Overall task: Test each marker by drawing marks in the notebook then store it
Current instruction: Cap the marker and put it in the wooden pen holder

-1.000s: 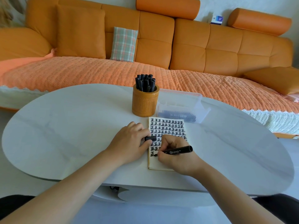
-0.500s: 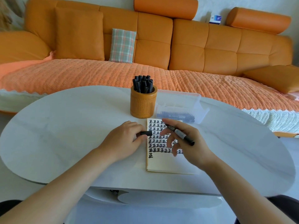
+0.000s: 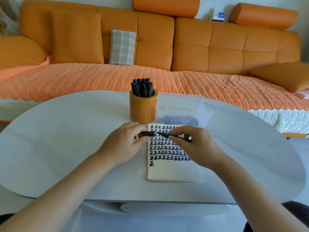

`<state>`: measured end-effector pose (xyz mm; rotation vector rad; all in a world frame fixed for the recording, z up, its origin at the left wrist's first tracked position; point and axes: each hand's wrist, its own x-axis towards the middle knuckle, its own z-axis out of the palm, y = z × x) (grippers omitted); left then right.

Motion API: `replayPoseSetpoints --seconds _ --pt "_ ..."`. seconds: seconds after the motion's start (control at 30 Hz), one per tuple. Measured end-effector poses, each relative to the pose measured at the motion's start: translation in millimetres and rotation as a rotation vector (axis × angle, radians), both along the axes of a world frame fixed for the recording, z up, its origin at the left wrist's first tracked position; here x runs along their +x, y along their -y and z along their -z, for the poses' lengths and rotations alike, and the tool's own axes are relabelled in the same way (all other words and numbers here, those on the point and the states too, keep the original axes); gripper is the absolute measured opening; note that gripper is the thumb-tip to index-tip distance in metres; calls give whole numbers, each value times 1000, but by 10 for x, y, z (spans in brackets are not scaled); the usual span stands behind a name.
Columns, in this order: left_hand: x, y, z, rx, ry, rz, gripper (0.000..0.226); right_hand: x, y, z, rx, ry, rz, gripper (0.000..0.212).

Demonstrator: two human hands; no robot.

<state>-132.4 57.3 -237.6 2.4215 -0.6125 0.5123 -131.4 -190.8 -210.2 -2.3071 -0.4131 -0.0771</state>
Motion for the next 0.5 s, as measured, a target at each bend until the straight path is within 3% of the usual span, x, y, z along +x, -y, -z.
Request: replayPoseSetpoints --seconds 0.5 --pt "-24 21 -50 117 53 102 9 -48 -119 39 -57 99 -123 20"
